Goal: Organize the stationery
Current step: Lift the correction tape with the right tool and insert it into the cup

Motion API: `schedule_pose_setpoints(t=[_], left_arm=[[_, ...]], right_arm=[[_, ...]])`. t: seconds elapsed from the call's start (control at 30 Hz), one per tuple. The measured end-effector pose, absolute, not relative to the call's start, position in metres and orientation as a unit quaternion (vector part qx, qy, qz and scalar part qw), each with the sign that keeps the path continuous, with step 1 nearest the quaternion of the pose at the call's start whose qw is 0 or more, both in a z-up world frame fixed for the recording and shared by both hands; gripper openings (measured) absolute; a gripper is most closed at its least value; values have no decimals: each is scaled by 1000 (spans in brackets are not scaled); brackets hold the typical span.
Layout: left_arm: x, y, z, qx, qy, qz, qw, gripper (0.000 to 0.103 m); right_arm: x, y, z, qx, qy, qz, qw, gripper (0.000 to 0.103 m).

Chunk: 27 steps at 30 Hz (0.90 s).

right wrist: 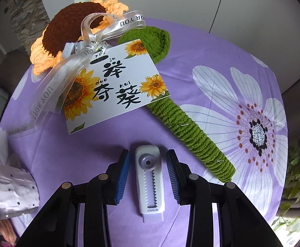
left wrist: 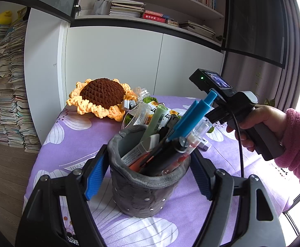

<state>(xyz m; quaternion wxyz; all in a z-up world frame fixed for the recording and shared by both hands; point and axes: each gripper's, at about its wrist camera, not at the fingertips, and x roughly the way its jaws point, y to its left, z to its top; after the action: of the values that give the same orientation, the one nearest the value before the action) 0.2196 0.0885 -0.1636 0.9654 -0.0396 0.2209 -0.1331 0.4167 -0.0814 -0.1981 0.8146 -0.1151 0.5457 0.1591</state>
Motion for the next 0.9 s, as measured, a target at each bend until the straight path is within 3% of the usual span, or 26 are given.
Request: schedule_pose_setpoints(t=[0.03,0.5,0.9], left_arm=[[220,89,-164,-40,221,-133,965,75],[220,89,-163,-40,221,-133,965,75],[220,89,-163,-40,221,-133,965,75]], right_arm=[[415,-83,-197,-112,542,154,818,26],[328,-97,-96,-90,429,198,877,26],[256,-46,-11,-84,321,297,895,26]])
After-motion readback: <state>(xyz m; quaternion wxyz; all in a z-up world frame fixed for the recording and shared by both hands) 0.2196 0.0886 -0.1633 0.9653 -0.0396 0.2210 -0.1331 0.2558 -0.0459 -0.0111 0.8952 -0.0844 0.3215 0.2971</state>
